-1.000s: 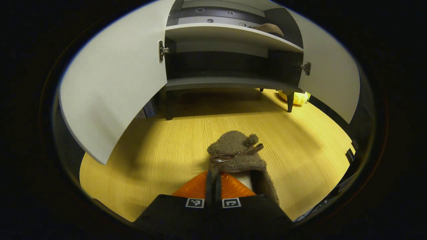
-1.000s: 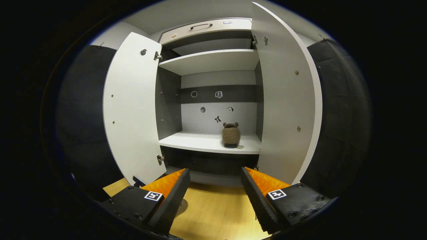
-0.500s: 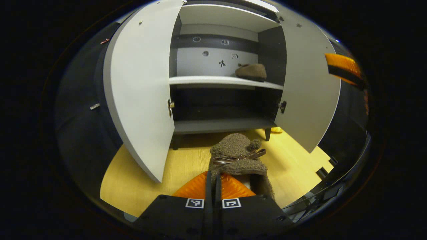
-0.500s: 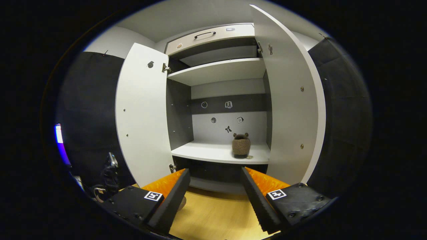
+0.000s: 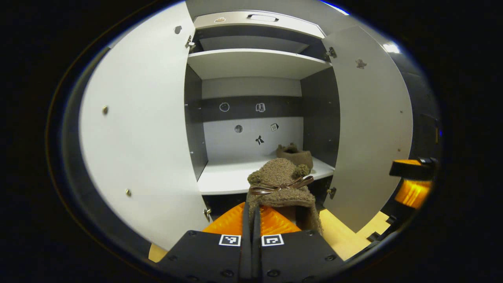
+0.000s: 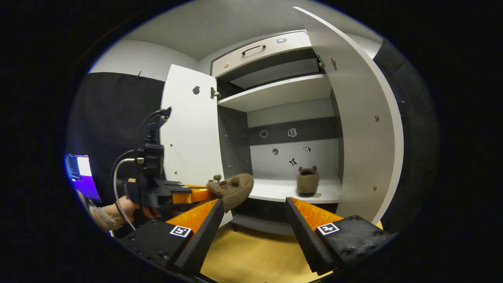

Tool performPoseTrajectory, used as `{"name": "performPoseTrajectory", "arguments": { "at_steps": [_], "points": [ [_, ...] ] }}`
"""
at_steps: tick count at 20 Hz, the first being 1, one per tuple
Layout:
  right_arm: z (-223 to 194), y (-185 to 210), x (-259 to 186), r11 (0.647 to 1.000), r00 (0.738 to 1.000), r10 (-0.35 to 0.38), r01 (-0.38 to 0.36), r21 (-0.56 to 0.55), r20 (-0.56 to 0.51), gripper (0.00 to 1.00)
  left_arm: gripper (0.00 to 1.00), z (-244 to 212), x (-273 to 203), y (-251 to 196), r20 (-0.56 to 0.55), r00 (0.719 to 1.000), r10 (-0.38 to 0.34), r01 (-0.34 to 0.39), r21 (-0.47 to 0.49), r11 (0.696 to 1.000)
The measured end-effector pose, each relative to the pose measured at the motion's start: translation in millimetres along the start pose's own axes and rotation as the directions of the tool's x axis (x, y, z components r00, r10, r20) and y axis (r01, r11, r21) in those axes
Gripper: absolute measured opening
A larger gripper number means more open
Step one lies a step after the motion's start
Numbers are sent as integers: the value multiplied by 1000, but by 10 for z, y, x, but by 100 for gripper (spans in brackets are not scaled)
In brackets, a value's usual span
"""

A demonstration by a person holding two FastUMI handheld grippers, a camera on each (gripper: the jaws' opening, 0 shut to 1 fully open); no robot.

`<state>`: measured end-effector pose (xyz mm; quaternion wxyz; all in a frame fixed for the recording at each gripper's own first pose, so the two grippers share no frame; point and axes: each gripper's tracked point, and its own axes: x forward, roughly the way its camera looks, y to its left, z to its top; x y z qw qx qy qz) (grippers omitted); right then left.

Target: Grab one shoe with the right hand and put it into the shoe cabinet, grab the other shoe with the left hand and put it into the shoe cabinet; then close the right door with the right hand and the left door with the left hand.

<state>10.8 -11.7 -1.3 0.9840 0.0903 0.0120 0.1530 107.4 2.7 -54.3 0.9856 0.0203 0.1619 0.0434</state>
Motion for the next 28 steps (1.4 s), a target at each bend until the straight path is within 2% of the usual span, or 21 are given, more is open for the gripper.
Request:
{"name": "performPoseTrajectory", "arguments": {
  "at_steps": [5, 11, 17, 20, 26, 27, 28],
  "points": [
    [0, -19, 37, 999, 999, 40, -40, 21, -16, 99, 5, 320, 956, 34, -31, 999, -21, 18, -81, 997],
    [-63, -50, 217, 997, 996, 80, -79, 17, -49, 99, 5, 519, 2033, 376, -73, 995, 62, -69, -101, 992],
    [-215, -49, 350, 992, 988, 120, -124, -33, -101, 99, 5, 330, 2860, 568, -166, 980, 107, -124, -96, 988],
    [-206, -78, 411, 990, 986, 129, -133, -37, -104, 99, 5, 115, 3093, 671, -229, 963, 139, -160, -79, 984],
    [-189, -154, 500, 991, 986, 130, -133, -23, -102, 99, 5, 65, 3203, 638, -229, 968, 104, -134, -120, 984],
    [-187, -155, 504, 991, 986, 132, -135, -19, -100, 99, 7, 81, 3201, 635, -222, 970, 95, -124, -121, 985],
    [-188, -148, 516, 990, 986, 136, -138, -16, -100, 99, 14, 99, 3186, 637, -216, 971, 98, -126, -118, 985]
  ]
}}
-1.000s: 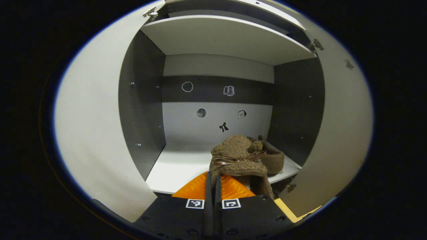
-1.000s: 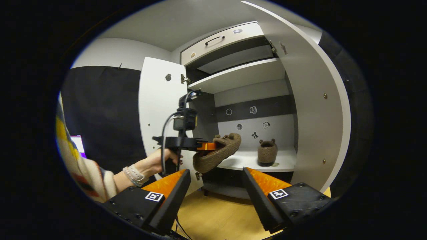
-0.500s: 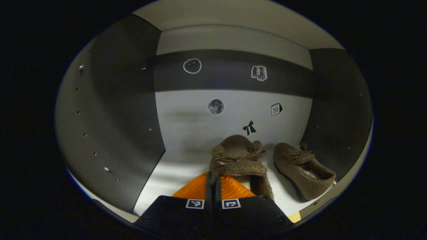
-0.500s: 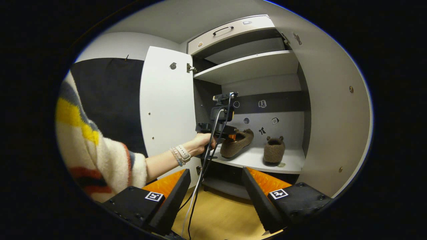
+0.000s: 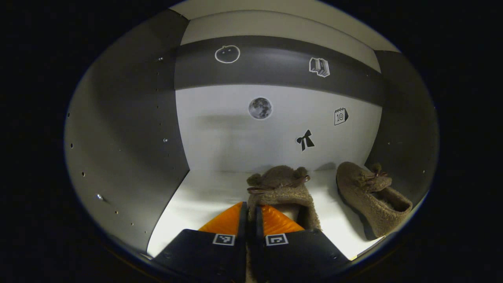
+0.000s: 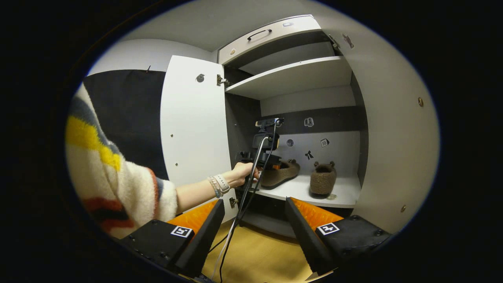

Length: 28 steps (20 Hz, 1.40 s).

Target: Grab one shoe with the right hand and put it into the shoe cabinet, grab the other shoe with the left hand and put it into the shoe cabinet; then close the right door with the right hand and the left door with the left hand.

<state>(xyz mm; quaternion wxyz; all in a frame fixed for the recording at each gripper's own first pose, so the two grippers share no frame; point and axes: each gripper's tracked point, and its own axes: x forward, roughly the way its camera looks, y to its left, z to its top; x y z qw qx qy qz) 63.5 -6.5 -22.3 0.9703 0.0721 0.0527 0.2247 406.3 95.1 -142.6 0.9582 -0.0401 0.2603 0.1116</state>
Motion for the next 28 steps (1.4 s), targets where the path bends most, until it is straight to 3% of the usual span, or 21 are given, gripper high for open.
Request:
{"name": "performPoseTrajectory", "arguments": {
  "at_steps": [3, 5, 8, 9, 12, 15, 21, 28],
  "points": [
    [7, 27, 32, 1000, 1000, 8, -8, 0, 4, 99, 28, 49, -61, 38, 20, 1000, 9, -9, 40, 999],
    [7, 34, 43, 1000, 1000, 9, -9, 1, 5, 99, 47, 99, -111, 64, 46, 999, 19, -23, 85, 996],
    [29, 52, 52, 1000, 1000, 7, -7, 8, 11, 99, 92, 182, -269, 33, 86, 996, 1, -9, 94, 996],
    [44, 66, 53, 1000, 1000, 5, -5, 9, 14, 99, 97, 186, -334, 29, 91, 996, -4, -5, 104, 995],
    [91, 120, 42, 1000, 1000, -3, 3, 0, 30, 99, 97, 224, -601, 20, 133, 991, -13, -7, 147, 989],
    [137, 166, -6, 1000, 999, -23, 23, -14, 47, 99, 97, 345, -1117, -141, 231, 969, -81, 40, 177, 983],
    [259, 110, -200, 989, 989, -126, 131, -65, 72, 99, 100, 265, -2607, -363, 381, 896, -226, 167, 183, 969],
    [686, 132, -814, 972, 955, -226, 235, -29, 191, 99, 96, -125, -4249, -171, 457, 810, -368, 307, 203, 930]
  ]
}}
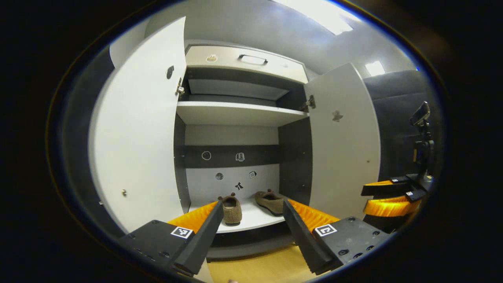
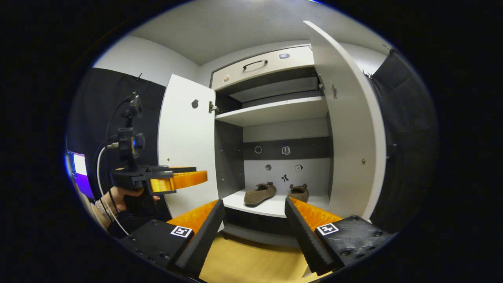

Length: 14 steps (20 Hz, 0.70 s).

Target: Grab one shoe with the right hand and put it into the shoe cabinet, grab the other shoe with the left hand and put it into the shoe cabinet; then close the right door with the right hand and the left door with the left hand.

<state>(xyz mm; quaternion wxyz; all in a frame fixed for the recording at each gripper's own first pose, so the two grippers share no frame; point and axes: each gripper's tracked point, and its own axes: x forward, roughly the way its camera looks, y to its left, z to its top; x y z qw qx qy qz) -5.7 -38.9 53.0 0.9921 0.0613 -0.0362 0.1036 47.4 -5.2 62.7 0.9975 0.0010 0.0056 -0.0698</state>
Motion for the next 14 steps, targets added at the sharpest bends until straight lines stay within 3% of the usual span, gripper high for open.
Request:
{"name": "performPoseTrajectory", "arguments": {
  "at_steps": [3, 5, 6, 7, 10, 14],
  "points": [
    [100, -349, -379, 990, 993, -118, 119, -77, 18, 97, 96, 114, -455, -170, 37, 997, -70, 73, -82, 994],
    [118, -647, -627, 969, 977, -211, 211, -132, 16, 100, 96, 128, -630, -240, 49, 993, -106, 113, -154, 982],
    [129, -782, -730, 959, 969, -246, 246, -142, 14, 97, 96, 110, -702, -224, 45, 993, -111, 117, -177, 977],
    [151, -903, -783, 951, 962, -274, 273, -143, 17, 100, 96, 112, -752, -195, 42, 994, -105, 111, -188, 976],
    [180, -1329, -843, 935, 945, -328, 327, -137, 21, 97, 95, 55, -851, -77, 17, 998, -57, 59, -175, 983],
    [151, -1756, -653, 939, 944, -328, 328, -104, 10, 97, 95, 26, -910, -32, -7, 1000, 6, -7, -163, 987]
  ]
}}
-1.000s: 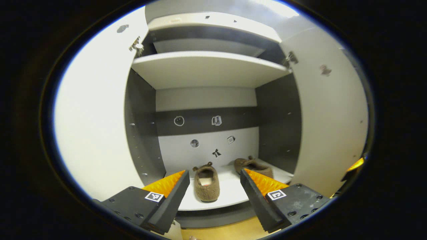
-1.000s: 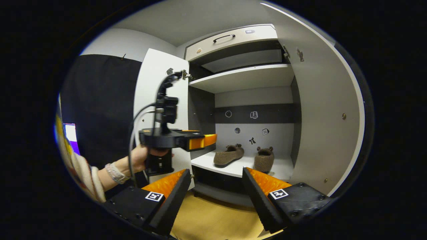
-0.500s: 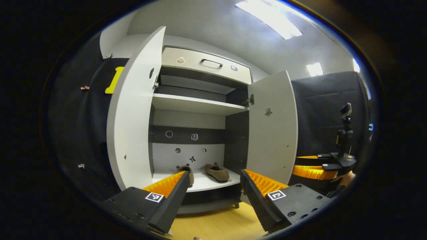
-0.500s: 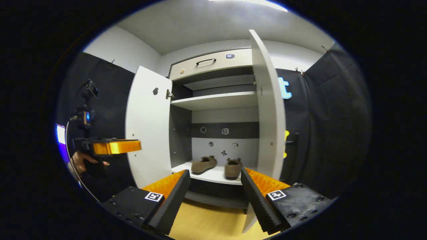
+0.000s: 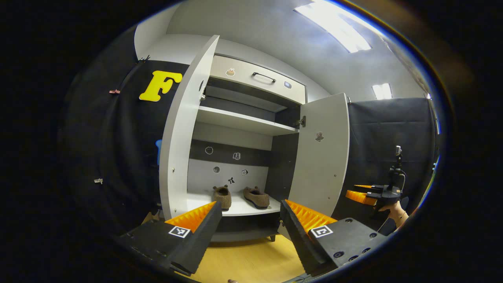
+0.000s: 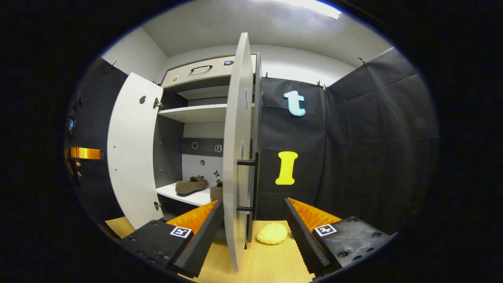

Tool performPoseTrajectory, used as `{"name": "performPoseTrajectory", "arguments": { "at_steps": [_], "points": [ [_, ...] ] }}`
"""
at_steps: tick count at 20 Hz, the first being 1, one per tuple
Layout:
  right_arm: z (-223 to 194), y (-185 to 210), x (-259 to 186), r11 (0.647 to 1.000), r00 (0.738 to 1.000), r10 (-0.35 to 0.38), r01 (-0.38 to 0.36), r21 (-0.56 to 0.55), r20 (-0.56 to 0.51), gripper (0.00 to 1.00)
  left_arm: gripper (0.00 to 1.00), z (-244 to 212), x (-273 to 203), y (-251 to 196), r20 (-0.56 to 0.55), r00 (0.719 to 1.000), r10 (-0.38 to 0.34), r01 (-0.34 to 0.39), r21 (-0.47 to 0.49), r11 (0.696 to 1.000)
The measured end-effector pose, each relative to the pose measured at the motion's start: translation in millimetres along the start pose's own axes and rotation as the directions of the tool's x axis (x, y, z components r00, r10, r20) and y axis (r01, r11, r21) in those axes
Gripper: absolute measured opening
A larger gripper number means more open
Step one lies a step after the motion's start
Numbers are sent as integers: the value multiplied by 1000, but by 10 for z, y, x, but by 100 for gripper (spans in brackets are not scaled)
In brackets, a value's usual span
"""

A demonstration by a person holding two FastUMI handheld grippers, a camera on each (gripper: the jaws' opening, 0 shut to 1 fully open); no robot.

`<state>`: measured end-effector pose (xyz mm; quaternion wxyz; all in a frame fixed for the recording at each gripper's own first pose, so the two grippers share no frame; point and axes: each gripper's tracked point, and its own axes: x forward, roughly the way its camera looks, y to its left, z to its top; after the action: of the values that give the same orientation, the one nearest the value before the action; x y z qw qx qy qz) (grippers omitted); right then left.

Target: Grab one shoe with the right hand and put it into the shoe cabinet, grab the other shoe with the left hand and put it into the shoe cabinet; then close the right door with the right hand and the left door with the left hand.

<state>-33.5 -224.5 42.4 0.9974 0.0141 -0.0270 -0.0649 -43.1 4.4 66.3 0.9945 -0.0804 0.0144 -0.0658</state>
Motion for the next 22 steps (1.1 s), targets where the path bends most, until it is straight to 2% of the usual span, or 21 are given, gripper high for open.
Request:
{"name": "performPoseTrajectory", "arguments": {
  "at_steps": [4, 7, 10, 15, 18, 22],
  "points": [
    [14, -135, 279, 997, 999, 38, -39, 70, 18, 97, 95, -53, -3, 69, -8, 996, 93, -93, 18, 996],
    [-15, -39, 347, 988, 992, 127, -128, 86, 17, 97, 95, -73, 32, 74, -8, 990, 144, -143, 10, 990],
    [0, 28, 375, 979, 983, 184, -185, 85, 21, 97, 95, -121, 62, 71, -15, 985, 174, -174, 18, 985],
    [-55, 596, 552, 952, 959, 284, -283, 120, 9, 97, 95, -116, 25, 180, -31, 979, 201, -199, 39, 979],
    [-42, 897, 683, 946, 950, 313, -313, 79, 11, 97, 95, -115, -109, 354, -45, 972, 232, -229, 67, 971],
    [-85, 1349, 953, 931, 937, 350, -349, 108, 13, 97, 95, -100, -351, 644, -51, 956, 291, -286, 85, 955]
  ]
}}
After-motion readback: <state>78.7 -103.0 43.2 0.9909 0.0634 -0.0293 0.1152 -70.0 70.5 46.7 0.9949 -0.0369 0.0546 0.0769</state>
